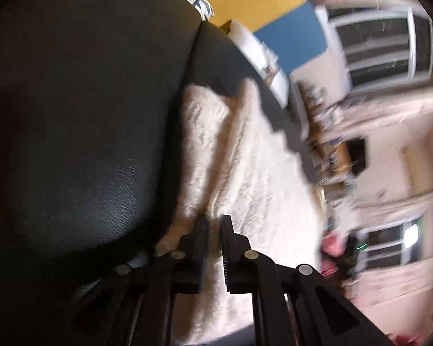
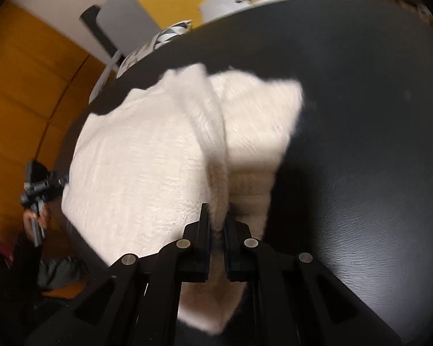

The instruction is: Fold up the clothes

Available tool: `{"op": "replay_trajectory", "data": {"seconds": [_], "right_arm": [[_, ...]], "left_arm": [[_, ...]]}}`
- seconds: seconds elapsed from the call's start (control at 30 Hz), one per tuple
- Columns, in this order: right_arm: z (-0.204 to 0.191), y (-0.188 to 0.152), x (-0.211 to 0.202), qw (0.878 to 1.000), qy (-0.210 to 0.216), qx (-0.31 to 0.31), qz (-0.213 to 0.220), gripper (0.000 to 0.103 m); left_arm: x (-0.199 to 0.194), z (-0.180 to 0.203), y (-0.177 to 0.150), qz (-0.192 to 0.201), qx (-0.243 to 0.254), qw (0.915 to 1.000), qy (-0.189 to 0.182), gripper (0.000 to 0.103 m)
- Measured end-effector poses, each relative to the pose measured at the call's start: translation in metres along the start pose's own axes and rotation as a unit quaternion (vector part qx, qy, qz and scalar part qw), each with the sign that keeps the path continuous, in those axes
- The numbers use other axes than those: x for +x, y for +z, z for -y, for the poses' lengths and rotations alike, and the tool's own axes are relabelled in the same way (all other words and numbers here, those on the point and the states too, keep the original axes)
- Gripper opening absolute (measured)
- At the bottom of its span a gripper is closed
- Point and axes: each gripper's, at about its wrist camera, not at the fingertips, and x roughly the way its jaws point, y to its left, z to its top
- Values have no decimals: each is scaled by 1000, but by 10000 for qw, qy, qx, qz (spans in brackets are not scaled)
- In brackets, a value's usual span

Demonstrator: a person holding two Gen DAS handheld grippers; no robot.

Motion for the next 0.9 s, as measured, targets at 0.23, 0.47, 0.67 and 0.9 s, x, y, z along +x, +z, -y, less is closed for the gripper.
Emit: {"op": "replay_trajectory", "data": {"seconds": [0.23,0.47,0.67,0.9], "right_arm": [[-2,6,-24,9990,118,23,424,8],[15,16,-7,9983,-47,473,330,10],[10,28,-46,9955,-81,326,884,24],[-12,76,-33,9955,45,-40,944,61]], "left_arm": [[-4,30,-29,-295,1083,9937,64,9],[-4,23,-28,-513,1013,9935,28,18],[-22,35,11,85,1164,9930,202,26],[6,51,52,175,1273,9911,361,31]]}}
